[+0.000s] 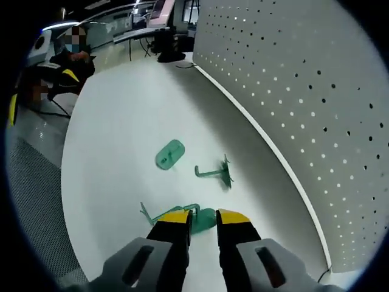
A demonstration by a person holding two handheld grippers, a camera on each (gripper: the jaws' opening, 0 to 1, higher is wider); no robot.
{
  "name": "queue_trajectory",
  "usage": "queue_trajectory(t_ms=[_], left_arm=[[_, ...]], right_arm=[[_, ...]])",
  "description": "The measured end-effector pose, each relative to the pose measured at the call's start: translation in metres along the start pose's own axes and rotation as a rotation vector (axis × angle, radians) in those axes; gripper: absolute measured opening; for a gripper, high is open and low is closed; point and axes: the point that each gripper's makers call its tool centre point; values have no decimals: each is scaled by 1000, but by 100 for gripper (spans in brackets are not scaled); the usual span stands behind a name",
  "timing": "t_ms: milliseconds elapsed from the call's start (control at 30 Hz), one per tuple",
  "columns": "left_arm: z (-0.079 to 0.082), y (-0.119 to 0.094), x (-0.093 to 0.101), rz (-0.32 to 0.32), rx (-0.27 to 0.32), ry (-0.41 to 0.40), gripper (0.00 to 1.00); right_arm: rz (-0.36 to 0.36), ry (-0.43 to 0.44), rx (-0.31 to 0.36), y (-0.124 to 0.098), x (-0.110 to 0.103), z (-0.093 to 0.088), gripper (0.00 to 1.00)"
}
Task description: Insert the hook assembly into the mounting plate slot until the hook locks in place.
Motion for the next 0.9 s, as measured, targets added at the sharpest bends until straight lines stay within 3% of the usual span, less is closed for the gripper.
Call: queue_trajectory(t_ms=[267, 567, 900], left_arm=[[-2, 1, -1, 1, -7, -2, 92], [-1, 1, -2, 3, -5, -9, 92], [-1, 0, -2, 5, -1, -7, 92]], right_arm=[[18, -25, 2, 10, 0, 10, 8], [42, 84, -31, 11, 0, 8, 4], [52, 132, -38, 5, -3, 4, 1]])
Point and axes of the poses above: the point that each gripper's makers call its tool centre point, and the gripper's own axes: y roughly forward along the fingers, x roughly to its right, z roughly out of its top, and after that the axes turned 3 degrees about y, right-handed
